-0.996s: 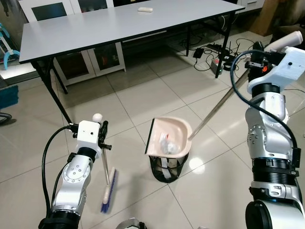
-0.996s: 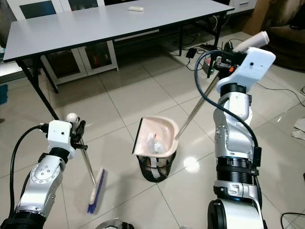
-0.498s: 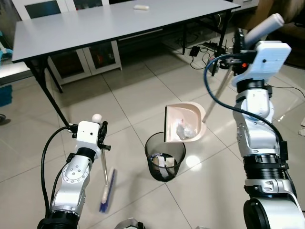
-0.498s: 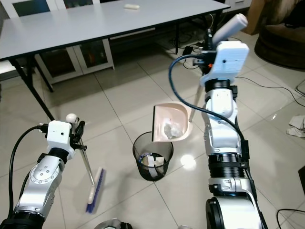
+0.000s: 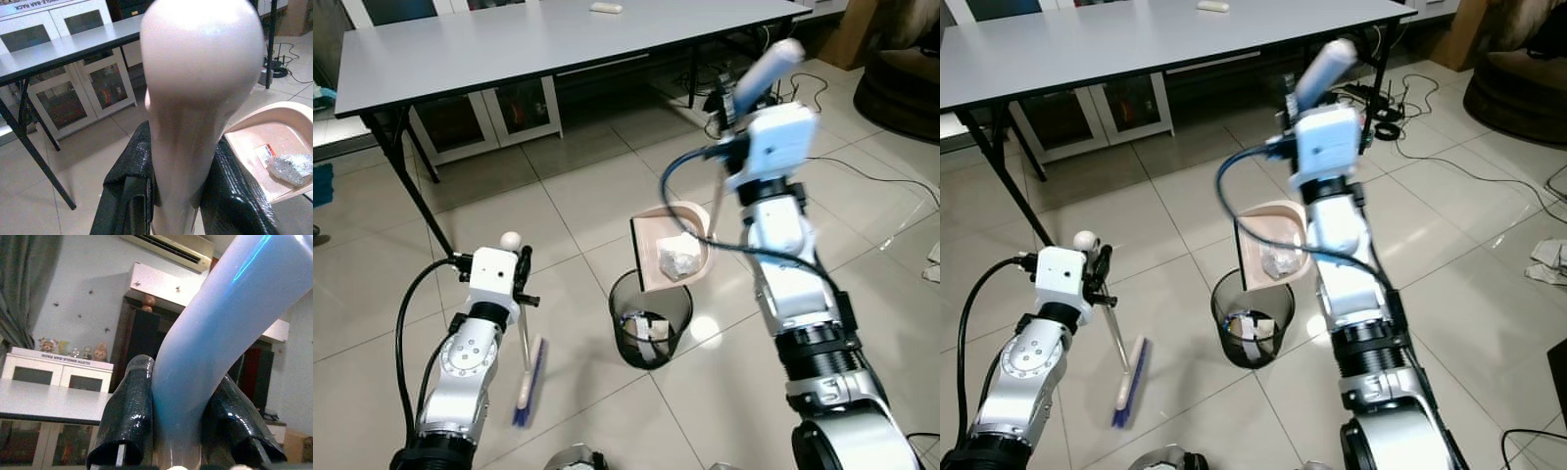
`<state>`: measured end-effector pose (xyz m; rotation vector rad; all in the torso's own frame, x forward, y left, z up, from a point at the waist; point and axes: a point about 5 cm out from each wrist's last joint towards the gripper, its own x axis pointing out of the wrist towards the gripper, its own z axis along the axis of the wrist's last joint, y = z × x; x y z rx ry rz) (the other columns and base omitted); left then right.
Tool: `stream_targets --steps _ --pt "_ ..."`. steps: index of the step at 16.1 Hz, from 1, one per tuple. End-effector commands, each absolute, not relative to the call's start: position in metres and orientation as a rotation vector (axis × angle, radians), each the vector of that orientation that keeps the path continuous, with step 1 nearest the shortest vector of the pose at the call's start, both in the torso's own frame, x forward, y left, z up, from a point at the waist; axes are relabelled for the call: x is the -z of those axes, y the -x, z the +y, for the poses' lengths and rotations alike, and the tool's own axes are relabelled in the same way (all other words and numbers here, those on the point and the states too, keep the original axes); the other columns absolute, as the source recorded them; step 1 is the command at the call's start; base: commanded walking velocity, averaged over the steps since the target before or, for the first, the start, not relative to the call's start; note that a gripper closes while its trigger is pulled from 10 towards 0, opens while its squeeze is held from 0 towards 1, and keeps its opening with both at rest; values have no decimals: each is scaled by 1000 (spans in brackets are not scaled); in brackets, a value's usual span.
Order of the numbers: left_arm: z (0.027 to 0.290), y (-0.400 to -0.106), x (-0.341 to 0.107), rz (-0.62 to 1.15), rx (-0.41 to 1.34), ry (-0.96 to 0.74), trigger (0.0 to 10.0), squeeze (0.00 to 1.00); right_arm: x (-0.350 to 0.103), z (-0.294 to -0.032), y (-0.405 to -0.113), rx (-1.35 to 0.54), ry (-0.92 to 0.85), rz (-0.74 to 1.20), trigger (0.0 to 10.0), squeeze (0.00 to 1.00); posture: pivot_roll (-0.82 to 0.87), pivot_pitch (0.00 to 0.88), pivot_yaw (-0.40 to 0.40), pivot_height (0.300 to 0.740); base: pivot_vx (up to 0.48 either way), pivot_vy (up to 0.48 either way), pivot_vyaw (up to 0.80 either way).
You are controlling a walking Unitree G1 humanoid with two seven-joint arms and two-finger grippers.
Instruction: Sweep floor
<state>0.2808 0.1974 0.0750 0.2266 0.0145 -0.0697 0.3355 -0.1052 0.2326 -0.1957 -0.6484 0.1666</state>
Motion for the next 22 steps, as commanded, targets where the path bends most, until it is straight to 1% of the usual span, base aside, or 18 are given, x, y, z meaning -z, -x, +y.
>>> stream_targets --steps 1,3,9,11,12,15,16,17,18,19,22 --pt "199 -282 -82 -25 59 -247 10000 0 -242 -99 -329 -206 226 -723 10000 0 16 17 46 740 0 0 0" --pt "197 -282 -81 -23 63 -246 10000 0 -239 -87 -324 -268 290 -743 10000 0 9 15 49 740 0 0 0" --pt "194 -288 -82 -27 67 -250 10000 0 -237 -65 -313 -414 354 -779 10000 0 3 14 49 740 0 0 0" --pt "194 -288 -82 -27 71 -249 10000 0 -236 -60 -309 -452 360 -787 10000 0 0 9 50 740 0 0 0" --pt "193 -289 -82 -29 77 -251 10000 0 -233 -55 -307 -502 389 -784 10000 0 3 16 47 740 0 0 0" --pt "193 -288 -81 -24 73 -251 10000 0 -229 -51 -304 -556 434 -773 10000 0 -3 11 47 740 0 0 0" --pt "193 -288 -80 -21 72 -251 10000 0 -230 -52 -304 -551 438 -772 10000 0 -7 11 48 740 0 0 0" --pt "193 -288 -79 -17 69 -244 10000 0 -247 -70 -309 -398 430 -837 10000 0 -13 12 50 740 0 0 0" --pt "193 -288 -79 -15 66 -239 10000 0 -252 -76 -309 -347 432 -861 10000 0 -14 13 49 740 0 0 0" --pt "193 -289 -78 -3 50 -217 10000 0 -260 -88 -314 -259 398 -862 10000 0 -15 13 48 740 0 0 0" --pt "194 -294 -85 0 29 -212 10000 0 -288 -121 -324 -73 310 -857 10000 0 -23 15 56 740 0 0 0"
